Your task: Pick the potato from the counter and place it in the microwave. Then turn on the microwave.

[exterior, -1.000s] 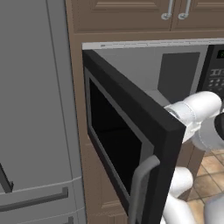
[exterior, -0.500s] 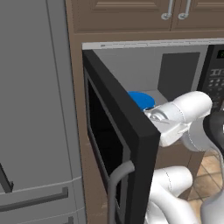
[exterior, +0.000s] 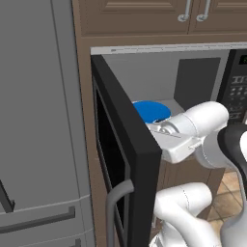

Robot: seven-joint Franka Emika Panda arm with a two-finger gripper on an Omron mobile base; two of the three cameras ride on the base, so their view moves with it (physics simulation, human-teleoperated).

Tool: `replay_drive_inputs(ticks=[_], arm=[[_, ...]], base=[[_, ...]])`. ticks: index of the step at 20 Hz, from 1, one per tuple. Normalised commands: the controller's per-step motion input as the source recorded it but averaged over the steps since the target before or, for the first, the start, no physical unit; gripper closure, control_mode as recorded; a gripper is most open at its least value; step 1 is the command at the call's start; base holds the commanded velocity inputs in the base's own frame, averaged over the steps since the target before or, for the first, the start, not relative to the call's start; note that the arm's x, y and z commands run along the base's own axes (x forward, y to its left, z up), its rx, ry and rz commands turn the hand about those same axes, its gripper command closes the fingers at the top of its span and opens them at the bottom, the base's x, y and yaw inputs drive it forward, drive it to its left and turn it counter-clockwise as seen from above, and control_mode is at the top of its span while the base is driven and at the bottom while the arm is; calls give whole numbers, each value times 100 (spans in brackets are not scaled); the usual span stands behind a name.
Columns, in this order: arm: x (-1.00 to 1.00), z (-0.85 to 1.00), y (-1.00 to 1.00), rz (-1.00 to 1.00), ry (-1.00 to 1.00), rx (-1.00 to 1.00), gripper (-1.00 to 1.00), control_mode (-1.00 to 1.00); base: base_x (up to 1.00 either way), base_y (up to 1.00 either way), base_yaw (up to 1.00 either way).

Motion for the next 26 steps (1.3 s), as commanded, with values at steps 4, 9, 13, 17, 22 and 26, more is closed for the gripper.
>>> replay_drive_inputs(ticks=[4, 9, 13, 17, 22, 26], arm=[[0, 0, 4, 0, -1, 0, -100, -100], [-15, 0, -25, 1, -3, 0, -100, -100], [-9, 2, -58, 0, -2, 2, -100, -100], [-6, 0, -60, -1, -1, 0, -100, -100], [-1, 0, -61, -11, 0, 0, -100, -100], [0, 0, -36, -23, 0, 0, -100, -100]], base=[[0, 0, 0], [0, 0, 0], [0, 0, 0], [0, 0, 0], [0, 0, 0], [0, 0, 0]])
